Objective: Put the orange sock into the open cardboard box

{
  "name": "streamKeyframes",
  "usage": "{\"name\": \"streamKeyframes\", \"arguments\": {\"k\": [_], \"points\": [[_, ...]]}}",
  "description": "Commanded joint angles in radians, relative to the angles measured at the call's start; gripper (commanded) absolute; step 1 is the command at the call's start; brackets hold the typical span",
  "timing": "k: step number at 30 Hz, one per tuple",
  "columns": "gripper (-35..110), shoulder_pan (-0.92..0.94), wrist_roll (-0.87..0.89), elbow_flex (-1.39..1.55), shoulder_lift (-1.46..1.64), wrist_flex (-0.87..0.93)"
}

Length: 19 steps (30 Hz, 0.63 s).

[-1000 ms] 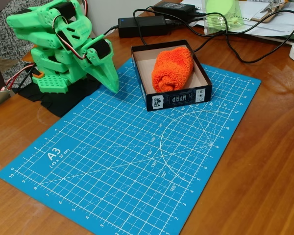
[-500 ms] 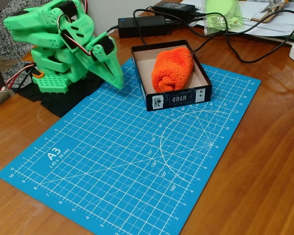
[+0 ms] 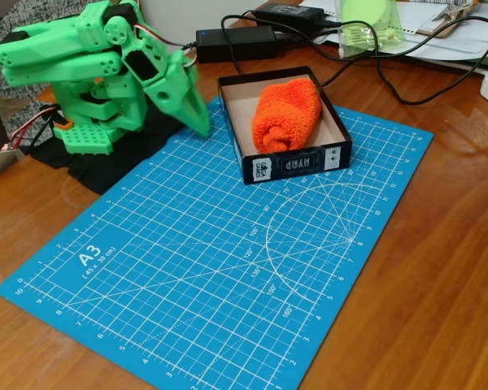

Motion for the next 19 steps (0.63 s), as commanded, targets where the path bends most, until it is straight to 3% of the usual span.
{"name": "streamKeyframes", "arguments": {"k": [1,19], "points": [[6,-0.055,0.175,0.009,0.012,0.008],[6,0.089,0.175,0.009,0.014,0.008]]}}
